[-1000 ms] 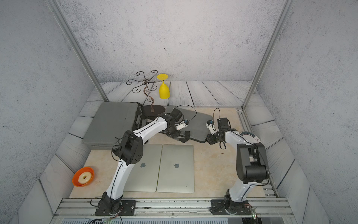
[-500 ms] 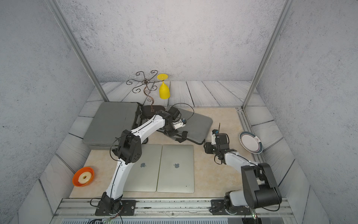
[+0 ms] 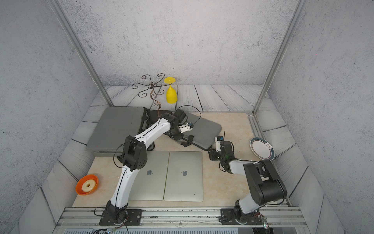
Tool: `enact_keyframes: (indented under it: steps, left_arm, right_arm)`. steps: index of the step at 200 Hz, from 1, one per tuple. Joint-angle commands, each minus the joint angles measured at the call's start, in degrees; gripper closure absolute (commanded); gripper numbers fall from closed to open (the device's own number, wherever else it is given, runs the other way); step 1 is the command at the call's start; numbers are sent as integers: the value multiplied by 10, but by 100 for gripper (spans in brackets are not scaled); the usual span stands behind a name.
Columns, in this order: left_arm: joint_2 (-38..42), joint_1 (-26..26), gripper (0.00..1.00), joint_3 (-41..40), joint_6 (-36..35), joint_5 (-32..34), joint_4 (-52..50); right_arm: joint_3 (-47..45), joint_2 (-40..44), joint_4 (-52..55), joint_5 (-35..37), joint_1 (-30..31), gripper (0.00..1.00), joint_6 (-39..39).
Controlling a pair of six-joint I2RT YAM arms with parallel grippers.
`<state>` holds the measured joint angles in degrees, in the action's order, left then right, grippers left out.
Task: Open the zippered laptop bag and take out the laptop
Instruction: Unzip the zipper on the zippered laptop bag.
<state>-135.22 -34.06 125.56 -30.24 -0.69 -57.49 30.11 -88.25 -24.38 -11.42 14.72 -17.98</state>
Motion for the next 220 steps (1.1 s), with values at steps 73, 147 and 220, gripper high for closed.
enact_keyframes:
  steps: [73,147,220]
  left_arm:
    - [-5,20,100,25,-17,51,19]
    - [-10,25,100,24,-34,57,26]
    - [-15,28,100,22,-32,49,25]
  right_arm:
    - [33,-98,-90,36,23,53,-46]
    - [14,-186,-304,9,23,73,9]
    - [16,-178,-321,31,23,91,52]
